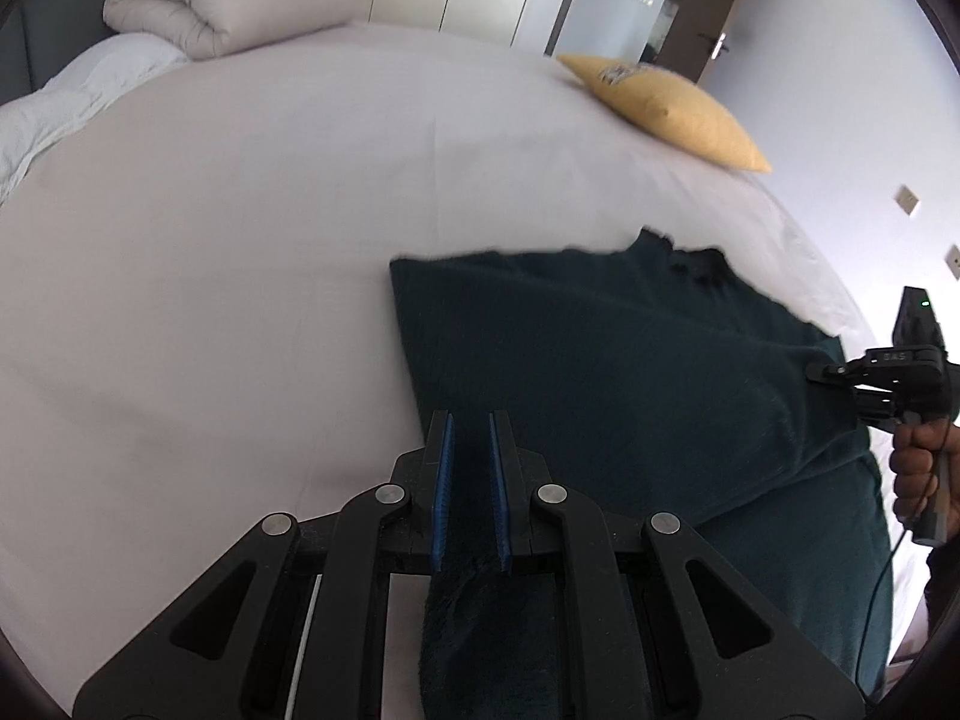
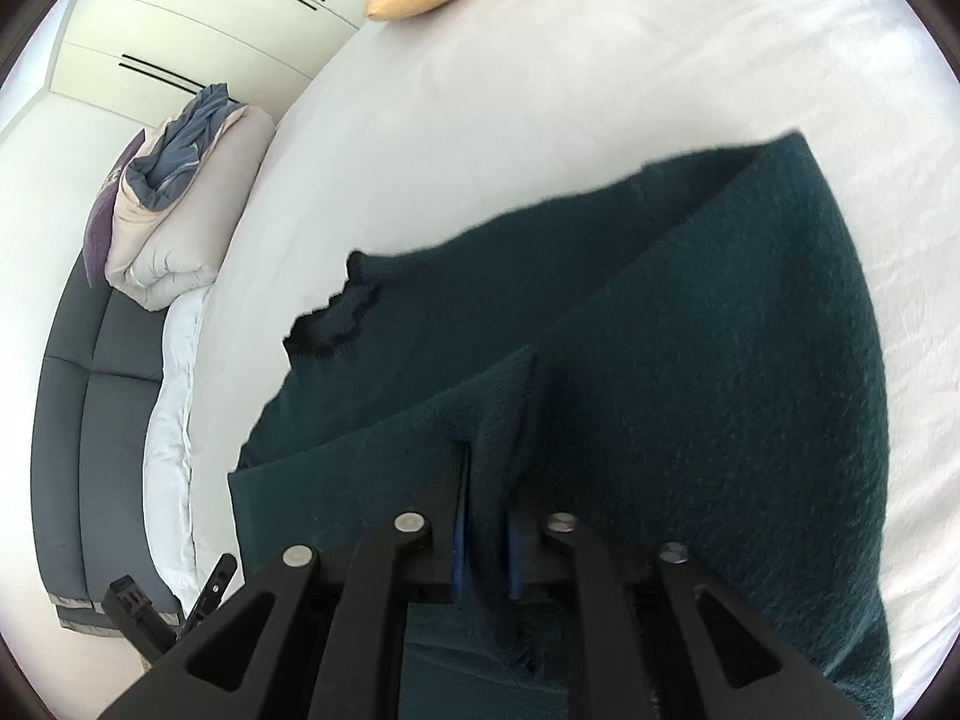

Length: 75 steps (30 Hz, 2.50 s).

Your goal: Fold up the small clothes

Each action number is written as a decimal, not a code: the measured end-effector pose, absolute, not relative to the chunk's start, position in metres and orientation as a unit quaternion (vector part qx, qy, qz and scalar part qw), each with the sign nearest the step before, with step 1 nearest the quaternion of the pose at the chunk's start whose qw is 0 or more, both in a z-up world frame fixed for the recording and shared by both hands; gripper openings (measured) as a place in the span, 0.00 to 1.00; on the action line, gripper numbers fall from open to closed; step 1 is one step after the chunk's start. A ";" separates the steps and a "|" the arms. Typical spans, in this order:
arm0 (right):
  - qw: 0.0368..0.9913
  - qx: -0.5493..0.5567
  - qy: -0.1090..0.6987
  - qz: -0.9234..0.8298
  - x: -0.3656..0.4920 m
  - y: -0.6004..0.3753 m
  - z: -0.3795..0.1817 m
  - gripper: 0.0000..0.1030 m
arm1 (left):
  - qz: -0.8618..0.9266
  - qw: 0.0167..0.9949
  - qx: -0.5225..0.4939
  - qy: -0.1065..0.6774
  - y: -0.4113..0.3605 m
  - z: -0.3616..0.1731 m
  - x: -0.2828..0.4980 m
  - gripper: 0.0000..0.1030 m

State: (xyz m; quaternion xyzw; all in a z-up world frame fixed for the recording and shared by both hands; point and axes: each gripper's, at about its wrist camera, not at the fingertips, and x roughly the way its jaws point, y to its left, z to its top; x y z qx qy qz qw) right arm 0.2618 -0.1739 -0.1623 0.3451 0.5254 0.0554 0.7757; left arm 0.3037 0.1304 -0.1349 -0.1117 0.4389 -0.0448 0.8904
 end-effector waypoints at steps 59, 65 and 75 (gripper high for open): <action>0.832 0.312 0.445 0.115 0.261 -0.138 -0.142 0.35 | -0.040 0.902 -0.060 0.425 0.105 -0.126 0.349 0.11; 0.818 0.370 0.429 0.097 0.256 -0.172 -0.167 0.22 | -0.051 0.884 -0.097 0.455 0.126 -0.154 0.355 0.11; 0.860 0.352 0.369 0.002 0.158 -0.237 -0.125 0.53 | -0.054 0.883 -0.123 0.450 0.140 -0.130 0.282 0.11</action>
